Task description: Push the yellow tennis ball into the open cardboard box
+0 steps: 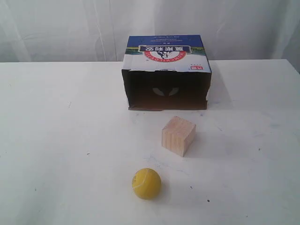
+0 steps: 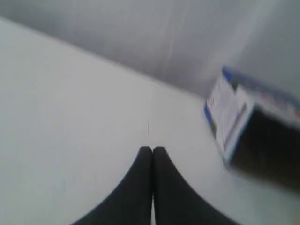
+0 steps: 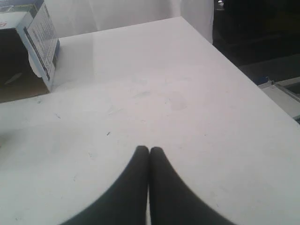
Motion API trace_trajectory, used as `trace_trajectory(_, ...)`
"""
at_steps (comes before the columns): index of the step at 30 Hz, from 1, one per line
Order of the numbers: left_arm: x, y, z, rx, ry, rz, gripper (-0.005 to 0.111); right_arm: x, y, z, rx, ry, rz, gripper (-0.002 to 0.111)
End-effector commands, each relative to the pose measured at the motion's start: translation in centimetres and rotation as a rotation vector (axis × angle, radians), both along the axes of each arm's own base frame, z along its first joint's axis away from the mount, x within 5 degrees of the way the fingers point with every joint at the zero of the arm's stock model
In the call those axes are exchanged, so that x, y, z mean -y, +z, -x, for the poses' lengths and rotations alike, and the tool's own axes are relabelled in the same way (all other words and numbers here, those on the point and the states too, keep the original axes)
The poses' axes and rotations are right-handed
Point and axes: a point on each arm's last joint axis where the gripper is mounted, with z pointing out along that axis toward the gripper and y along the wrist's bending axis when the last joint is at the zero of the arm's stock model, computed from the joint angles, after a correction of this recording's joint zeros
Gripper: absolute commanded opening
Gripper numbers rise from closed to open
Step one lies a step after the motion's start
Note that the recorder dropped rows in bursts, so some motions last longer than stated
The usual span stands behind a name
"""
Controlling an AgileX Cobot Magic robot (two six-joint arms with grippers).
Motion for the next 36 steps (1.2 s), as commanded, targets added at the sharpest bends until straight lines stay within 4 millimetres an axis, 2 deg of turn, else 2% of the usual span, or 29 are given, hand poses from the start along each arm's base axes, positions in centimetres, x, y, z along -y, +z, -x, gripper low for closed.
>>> trace_trajectory(1, -4.0, 5.4, 1.5, 0.596, 0.372, 0.374, 0.000, 0.0, 0.0, 0.0, 0.015, -0.003, 0.000, 0.000)
trace_trajectory(3, -4.9, 8.1, 1.9, 0.721, 0.437, 0.510, 0.000, 0.0, 0.0, 0.0, 0.015, -0.003, 0.000, 0.000)
trace_trajectory(5, -4.3, 11.8, 0.9, 0.695, 0.377, 0.441, 0.000, 0.0, 0.0, 0.0, 0.015, -0.003, 0.000, 0.000)
trace_trajectory(6, -3.5, 13.9, 0.2, 0.667, 0.313, 0.334, 0.000, 0.0, 0.0, 0.0, 0.013, -0.003, 0.000, 0.000)
trace_trajectory(8, -1.4, 17.9, -2.5, 0.561, 0.179, -0.043, 0.000, 0.0, 0.0, 0.0, 0.013, -0.003, 0.000, 0.000)
trace_trajectory(10, -0.1, 20.5, -5.8, 0.411, 0.080, -0.356, 0.000, 0.0, 0.0, 0.0, 0.013, -0.003, 0.000, 0.000)
trace_trajectory(11, 0.0, 21.5, -7.9, 0.299, 0.058, -0.417, 0.000, 0.0, 0.0, 0.0, 0.013, -0.003, 0.000, 0.000)
trace_trajectory(14, -0.4, 22.4, -13.7, 0.082, 0.127, -0.370, 0.000, 0.0, 0.0, 0.0, 0.013, -0.003, 0.000, 0.000)
trace_trajectory(16, 0.4, 21.4, -17.1, 0.048, 0.094, -0.461, 0.000, 0.0, 0.0, 0.0, 0.013, -0.003, 0.000, 0.000)
trace_trajectory(18, 1.9, 19.3, -19.9, 0.018, -0.073, -0.515, 0.000, 0.0, 0.1, 0.0, 0.016, -0.003, 0.000, 0.000)
trace_trajectory(19, 3.2, 17.3, -21.5, -0.044, -0.208, -0.455, 0.000, 0.0, 0.1, 0.0, 0.016, -0.003, 0.000, 0.000)
trace_trajectory(22, 6.0, 11.9, -23.6, -0.230, -0.518, -0.251, 0.000, 0.0, 0.1, 0.0, 0.016, -0.003, 0.000, 0.000)
trace_trajectory(25, 7.7, 7.9, -23.7, -0.404, -0.659, -0.080, 0.000, 0.0, 0.1, 0.0, 0.016, -0.003, 0.000, 0.000)
trace_trajectory(30, 6.6, 3.8, -22.8, -0.533, -0.514, -0.127, 0.000, 0.0, 0.1, 0.0, 0.016, -0.003, 0.000, 0.000)
trace_trajectory(33, 5.7, 4.2, -21.9, -0.504, -0.442, -0.198, 0.000, 0.0, 0.1, 0.0, 0.016, -0.003, 0.000, 0.000)
trace_trajectory(36, 4.0, 5.6, -21.4, -0.451, -0.255, -0.263, 0.000, 0.0, 0.1, 0.0, 0.016, -0.003, 0.000, 0.000)
